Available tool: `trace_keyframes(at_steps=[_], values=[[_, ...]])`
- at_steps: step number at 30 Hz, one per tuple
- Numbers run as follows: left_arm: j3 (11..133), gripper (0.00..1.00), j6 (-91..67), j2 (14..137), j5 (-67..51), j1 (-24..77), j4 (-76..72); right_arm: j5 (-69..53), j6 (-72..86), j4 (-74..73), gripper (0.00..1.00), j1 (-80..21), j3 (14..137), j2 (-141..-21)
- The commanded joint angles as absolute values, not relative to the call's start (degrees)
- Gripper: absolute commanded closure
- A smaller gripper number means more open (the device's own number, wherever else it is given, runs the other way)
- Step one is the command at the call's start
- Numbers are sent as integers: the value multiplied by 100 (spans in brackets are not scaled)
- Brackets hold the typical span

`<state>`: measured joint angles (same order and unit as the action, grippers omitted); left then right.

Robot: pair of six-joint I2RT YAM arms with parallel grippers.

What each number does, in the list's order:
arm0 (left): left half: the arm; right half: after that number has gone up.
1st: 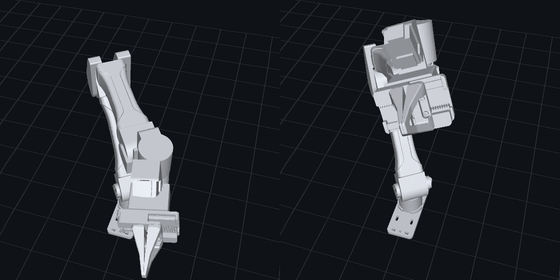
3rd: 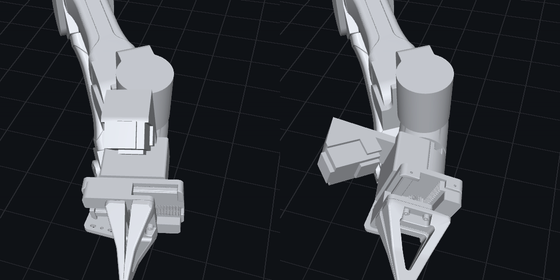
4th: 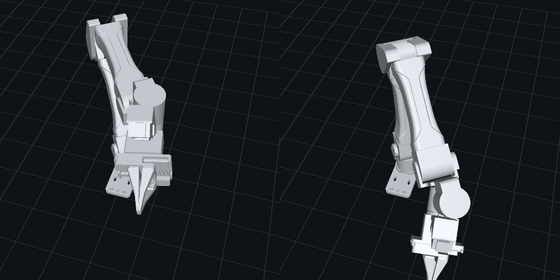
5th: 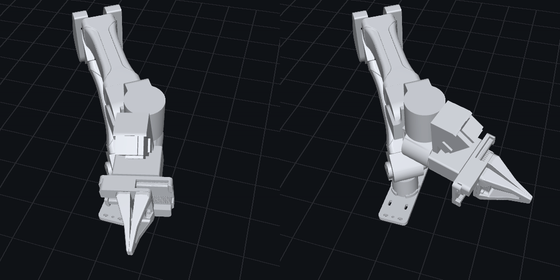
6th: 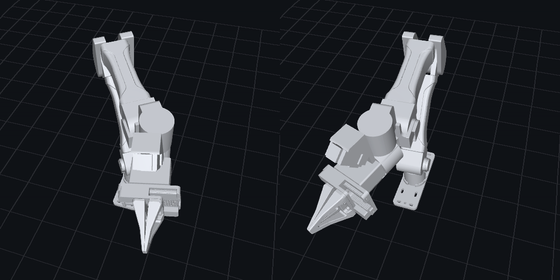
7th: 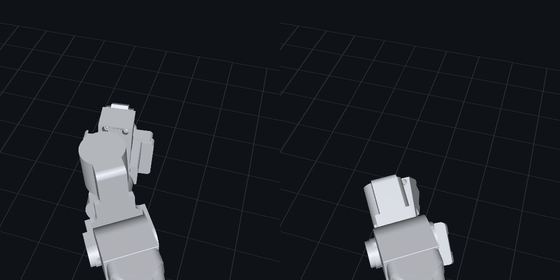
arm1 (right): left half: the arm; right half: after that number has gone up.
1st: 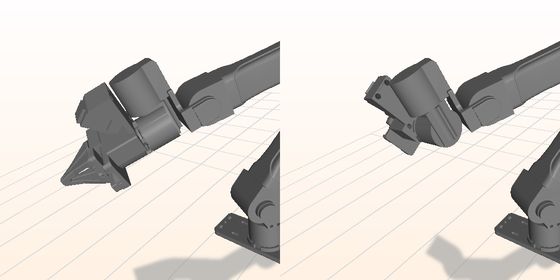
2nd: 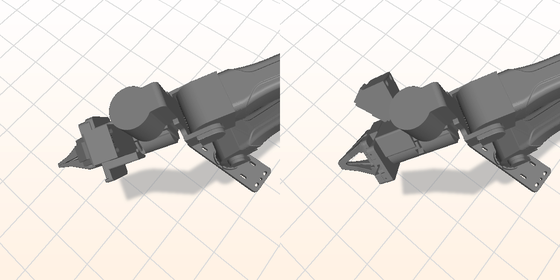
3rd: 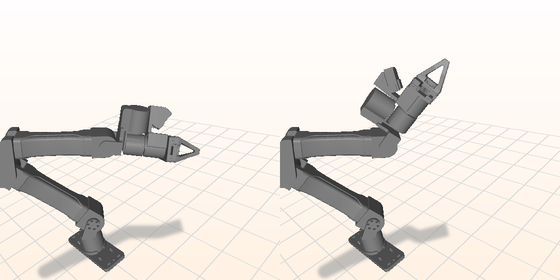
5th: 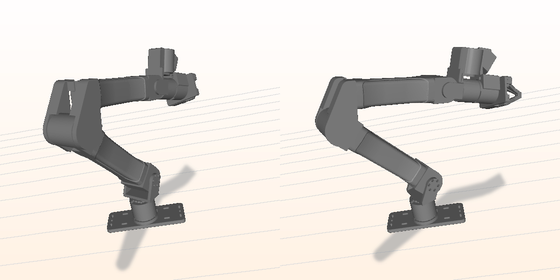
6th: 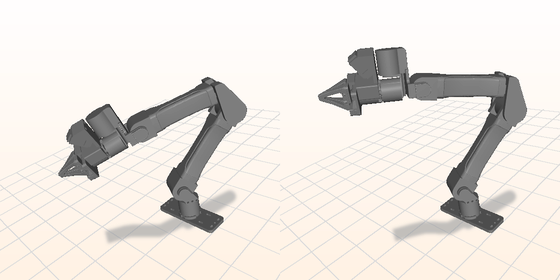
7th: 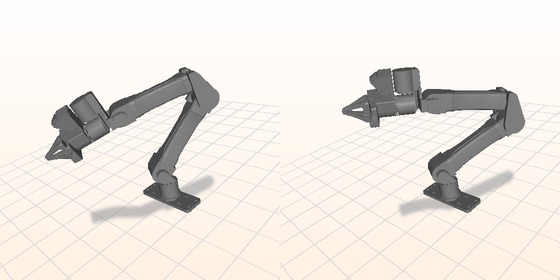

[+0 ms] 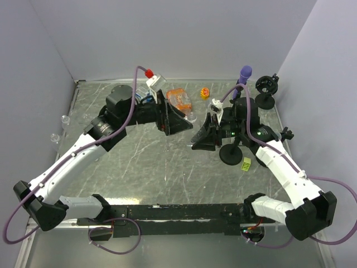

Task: Unscrew the bottle caps
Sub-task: Place the plastic bottle at the center of the board.

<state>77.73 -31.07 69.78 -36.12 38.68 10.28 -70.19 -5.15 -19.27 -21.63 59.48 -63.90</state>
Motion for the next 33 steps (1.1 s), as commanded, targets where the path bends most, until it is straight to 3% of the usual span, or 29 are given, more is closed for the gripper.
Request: trace_keyframes(at_steps=[1, 11, 19, 20, 21, 23, 25, 33], values=[[8156, 14, -2883, 7075, -3612, 4052, 985, -7269, -756, -1968, 72, -2250, 6293, -6504], [8227, 45, -2962, 7418, -3683, 4192, 862, -7286, -791, -1986, 72, -2311, 6275, -6548], [8270, 90, -2962, 7497, -3902, 4192, 949, -7304, -747, -1969, 71, -2329, 6267, -6574], [8271, 99, -2953, 7497, -3963, 4201, 967, -7295, -747, -1960, 68, -2329, 6267, -6583], [8279, 99, -2927, 7480, -3955, 4192, 1028, -7260, -730, -1969, 62, -2329, 6267, -6583], [8297, 99, -2839, 7418, -3894, 4192, 1221, -7181, -756, -2021, 37, -2329, 6293, -6548], [8323, 99, -2681, 7331, -3719, 4166, 1537, -7093, -799, -2091, 1, -2320, 6319, -6513], [7928, 99, -2357, 6522, -3174, 3481, 2239, -7225, -1054, -2337, 1, -2048, 6504, -6460]])
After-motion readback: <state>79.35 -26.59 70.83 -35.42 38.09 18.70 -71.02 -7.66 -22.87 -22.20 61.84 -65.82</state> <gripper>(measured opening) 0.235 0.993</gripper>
